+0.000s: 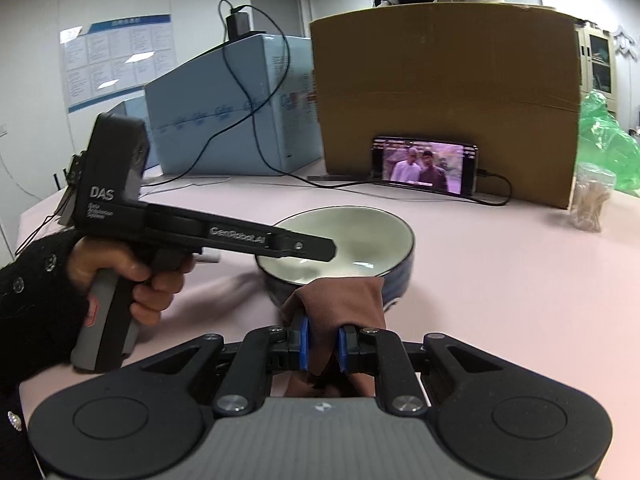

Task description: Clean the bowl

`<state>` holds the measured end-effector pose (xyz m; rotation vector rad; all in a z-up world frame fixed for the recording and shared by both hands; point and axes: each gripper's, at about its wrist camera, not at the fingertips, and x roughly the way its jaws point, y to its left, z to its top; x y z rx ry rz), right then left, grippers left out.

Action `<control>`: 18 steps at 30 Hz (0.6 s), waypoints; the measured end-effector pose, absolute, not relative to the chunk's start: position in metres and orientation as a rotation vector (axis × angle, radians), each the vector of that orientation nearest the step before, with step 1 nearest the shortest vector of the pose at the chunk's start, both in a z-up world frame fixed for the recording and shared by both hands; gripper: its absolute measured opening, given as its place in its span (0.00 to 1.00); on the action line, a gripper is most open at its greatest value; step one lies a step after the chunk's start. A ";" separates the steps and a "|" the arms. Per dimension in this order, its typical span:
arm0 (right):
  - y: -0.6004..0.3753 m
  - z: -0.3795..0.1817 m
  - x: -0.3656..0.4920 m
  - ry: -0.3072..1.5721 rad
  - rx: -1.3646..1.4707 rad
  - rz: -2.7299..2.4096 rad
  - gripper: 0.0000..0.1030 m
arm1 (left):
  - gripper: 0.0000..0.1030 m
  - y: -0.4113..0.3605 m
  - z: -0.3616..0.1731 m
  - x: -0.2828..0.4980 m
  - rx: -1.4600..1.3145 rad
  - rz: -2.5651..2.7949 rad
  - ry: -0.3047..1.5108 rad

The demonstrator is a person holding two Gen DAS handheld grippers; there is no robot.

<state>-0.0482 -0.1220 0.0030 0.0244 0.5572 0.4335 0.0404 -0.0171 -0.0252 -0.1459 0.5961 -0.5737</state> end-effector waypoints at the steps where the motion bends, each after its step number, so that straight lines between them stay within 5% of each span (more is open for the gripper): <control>1: -0.123 0.003 -0.048 0.555 0.030 0.427 0.16 | 0.28 -0.017 -0.025 0.041 -0.147 -0.574 0.596; 18: -0.120 0.001 -0.048 0.567 0.026 0.427 0.17 | 0.28 -0.015 -0.026 0.041 -0.160 -0.574 0.598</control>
